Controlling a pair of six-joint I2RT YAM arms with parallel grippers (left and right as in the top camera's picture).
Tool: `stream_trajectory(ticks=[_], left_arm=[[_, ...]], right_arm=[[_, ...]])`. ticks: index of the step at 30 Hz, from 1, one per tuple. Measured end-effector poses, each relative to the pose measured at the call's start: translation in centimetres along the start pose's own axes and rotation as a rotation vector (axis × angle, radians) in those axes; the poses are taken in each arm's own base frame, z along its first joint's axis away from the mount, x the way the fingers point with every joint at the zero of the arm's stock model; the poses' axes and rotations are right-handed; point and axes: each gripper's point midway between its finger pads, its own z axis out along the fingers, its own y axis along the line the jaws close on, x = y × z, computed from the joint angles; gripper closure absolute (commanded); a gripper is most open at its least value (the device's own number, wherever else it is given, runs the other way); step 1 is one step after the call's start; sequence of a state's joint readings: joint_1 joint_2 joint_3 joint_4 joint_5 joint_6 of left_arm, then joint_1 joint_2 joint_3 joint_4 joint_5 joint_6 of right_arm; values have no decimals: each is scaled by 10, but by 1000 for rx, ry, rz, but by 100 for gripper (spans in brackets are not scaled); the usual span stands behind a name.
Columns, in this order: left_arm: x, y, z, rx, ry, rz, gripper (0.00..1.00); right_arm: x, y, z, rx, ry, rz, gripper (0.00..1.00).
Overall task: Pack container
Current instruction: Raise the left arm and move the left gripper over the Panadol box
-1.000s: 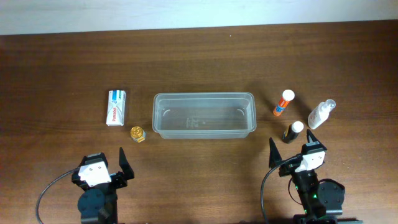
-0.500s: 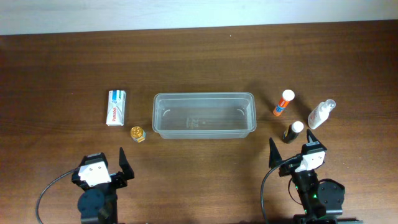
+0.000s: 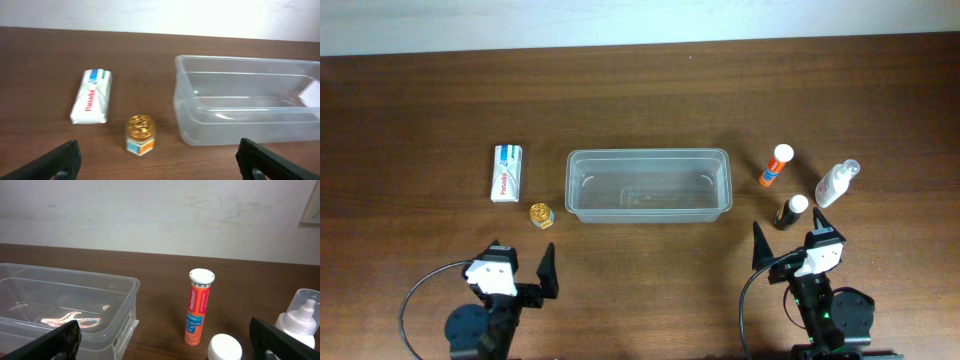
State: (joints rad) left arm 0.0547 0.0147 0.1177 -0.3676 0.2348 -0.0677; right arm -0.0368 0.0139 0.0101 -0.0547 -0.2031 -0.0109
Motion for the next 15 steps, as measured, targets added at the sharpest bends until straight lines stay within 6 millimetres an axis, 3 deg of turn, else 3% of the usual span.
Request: stream_trajectory(ticks=[3, 5, 11, 15], left_arm=[[-9, -5, -1, 26, -27, 7, 0], [-25, -8, -5, 34, -76, 20, 1], [-112, -15, -33, 14, -248, 62, 0], [-153, -16, -33, -2, -225, 70, 0]], right_arm=[[0, 0, 0, 0, 0, -1, 2], [0, 0, 0, 0, 0, 0, 2], [0, 0, 0, 0, 0, -1, 2], [0, 0, 0, 1, 0, 0, 2]])
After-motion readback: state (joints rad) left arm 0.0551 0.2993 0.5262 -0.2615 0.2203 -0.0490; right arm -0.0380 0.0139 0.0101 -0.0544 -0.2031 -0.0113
